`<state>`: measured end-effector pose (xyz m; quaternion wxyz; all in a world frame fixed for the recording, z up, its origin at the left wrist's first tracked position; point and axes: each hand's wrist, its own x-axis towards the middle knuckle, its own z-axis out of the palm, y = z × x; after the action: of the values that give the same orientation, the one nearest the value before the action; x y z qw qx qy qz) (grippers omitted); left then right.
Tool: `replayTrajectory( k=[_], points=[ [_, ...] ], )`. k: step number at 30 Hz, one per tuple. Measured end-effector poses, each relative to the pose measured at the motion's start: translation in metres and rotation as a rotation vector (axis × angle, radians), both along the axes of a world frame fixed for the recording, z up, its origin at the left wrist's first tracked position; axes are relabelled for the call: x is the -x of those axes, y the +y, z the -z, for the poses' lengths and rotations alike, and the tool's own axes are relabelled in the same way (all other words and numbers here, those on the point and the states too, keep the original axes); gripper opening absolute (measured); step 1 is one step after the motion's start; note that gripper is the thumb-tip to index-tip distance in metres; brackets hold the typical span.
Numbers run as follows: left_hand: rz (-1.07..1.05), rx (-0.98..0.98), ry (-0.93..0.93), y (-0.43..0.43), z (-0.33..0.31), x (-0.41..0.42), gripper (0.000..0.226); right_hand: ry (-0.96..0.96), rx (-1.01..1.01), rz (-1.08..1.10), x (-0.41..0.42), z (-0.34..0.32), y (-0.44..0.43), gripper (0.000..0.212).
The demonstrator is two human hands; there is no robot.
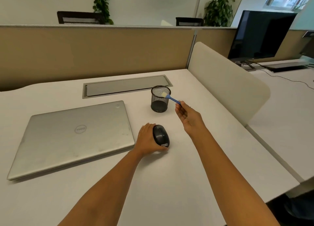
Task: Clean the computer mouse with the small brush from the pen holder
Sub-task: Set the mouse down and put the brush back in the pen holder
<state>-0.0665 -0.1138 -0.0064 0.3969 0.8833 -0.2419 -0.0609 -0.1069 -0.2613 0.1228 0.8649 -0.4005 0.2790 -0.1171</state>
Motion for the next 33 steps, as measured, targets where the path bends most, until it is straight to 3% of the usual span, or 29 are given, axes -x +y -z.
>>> replayTrajectory(
  k=[24, 29, 33],
  points=[
    [0.03, -0.082, 0.068, 0.002, 0.0, -0.008, 0.092, -0.042, 0.016, -0.001, -0.013, -0.007, 0.006, 0.018],
    [0.023, -0.095, 0.084, 0.002, -0.002, -0.008, 0.082, -0.052, 0.02, -0.006, -0.011, -0.008, 0.006, 0.027],
    [-0.026, -0.096, 0.086, -0.003, -0.006, -0.011, 0.061, -0.052, 0.017, 0.003, -0.014, -0.011, 0.007, 0.028]
  ],
)
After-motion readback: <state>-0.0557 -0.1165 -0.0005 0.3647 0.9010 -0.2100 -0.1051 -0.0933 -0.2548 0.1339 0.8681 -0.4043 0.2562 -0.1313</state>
